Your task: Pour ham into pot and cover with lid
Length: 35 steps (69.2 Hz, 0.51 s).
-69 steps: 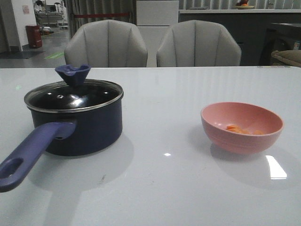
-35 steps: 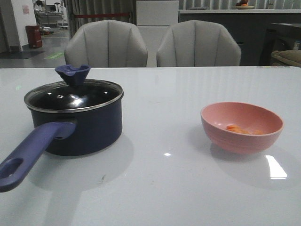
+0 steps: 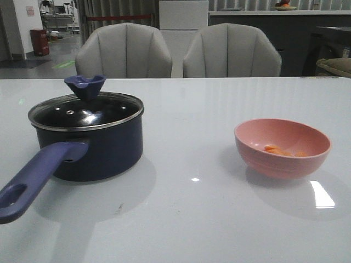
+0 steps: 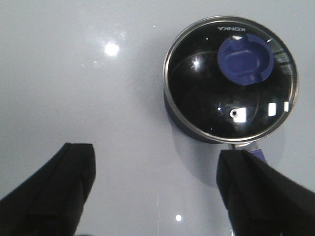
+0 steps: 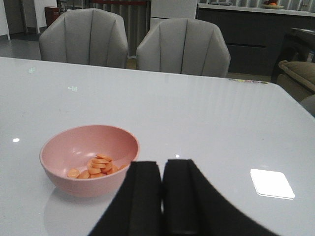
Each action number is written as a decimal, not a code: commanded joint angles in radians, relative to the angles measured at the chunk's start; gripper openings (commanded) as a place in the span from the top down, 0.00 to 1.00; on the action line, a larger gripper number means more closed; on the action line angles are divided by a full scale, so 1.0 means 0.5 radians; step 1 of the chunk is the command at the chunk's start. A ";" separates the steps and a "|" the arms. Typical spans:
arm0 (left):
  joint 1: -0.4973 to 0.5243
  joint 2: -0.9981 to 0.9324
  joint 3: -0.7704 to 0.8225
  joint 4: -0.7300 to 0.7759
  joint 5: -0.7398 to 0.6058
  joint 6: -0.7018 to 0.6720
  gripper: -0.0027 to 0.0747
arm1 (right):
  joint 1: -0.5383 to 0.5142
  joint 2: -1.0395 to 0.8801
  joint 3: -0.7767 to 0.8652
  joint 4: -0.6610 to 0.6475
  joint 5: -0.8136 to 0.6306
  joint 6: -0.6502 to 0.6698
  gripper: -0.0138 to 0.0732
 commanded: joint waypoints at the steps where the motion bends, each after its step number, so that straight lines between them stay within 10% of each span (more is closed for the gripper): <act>1: -0.117 0.086 -0.179 -0.040 -0.074 -0.049 0.22 | 0.000 -0.038 -0.010 -0.024 -0.174 0.000 0.66; 35: -0.505 0.697 -0.651 0.182 -0.033 -0.430 0.16 | 0.000 -0.038 -0.010 -0.024 -0.174 0.000 0.66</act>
